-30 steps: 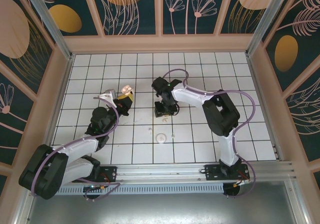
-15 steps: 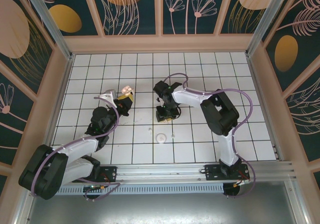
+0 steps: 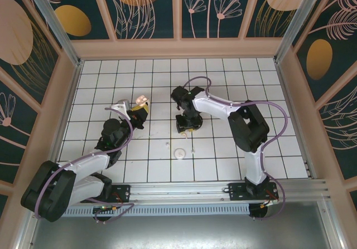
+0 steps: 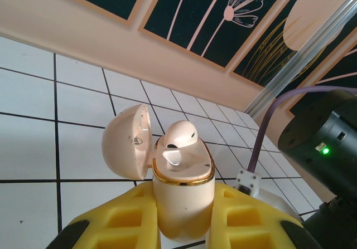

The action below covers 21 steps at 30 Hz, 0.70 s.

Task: Insert the wireless bluetooth earbuds into the charging case

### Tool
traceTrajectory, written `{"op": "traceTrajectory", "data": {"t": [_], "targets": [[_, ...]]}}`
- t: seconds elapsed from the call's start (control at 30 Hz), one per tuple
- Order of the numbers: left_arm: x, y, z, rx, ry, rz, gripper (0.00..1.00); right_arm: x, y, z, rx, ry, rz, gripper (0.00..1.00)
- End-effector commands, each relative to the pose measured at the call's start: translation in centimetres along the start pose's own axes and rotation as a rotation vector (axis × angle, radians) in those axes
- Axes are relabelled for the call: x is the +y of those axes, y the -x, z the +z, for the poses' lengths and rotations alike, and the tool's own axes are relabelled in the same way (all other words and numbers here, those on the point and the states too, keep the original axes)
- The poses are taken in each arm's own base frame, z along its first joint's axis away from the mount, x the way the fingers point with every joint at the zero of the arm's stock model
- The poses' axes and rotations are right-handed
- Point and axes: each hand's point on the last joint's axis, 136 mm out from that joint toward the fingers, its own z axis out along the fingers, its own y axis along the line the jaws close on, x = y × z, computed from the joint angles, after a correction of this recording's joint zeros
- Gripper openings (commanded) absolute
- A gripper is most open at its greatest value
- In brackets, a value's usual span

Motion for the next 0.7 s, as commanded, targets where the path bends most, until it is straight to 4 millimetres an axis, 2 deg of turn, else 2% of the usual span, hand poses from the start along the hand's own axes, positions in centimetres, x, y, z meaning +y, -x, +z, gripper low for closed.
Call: {"op": "traceTrajectory", "data": {"t": [0.0, 0.67], "targets": [[-0.7, 1.6, 0.4, -0.041, -0.018, 0.018, 0.13, -1.1, -0.5, -0.7, 0.012, -0.089, 0.022, 0.39], [-0.7, 1.5, 0.5, -0.036, -0.016, 0.019, 0.12, 0.8, -0.3, 2.5, 0.054, -0.082, -0.042, 0.38]]}}
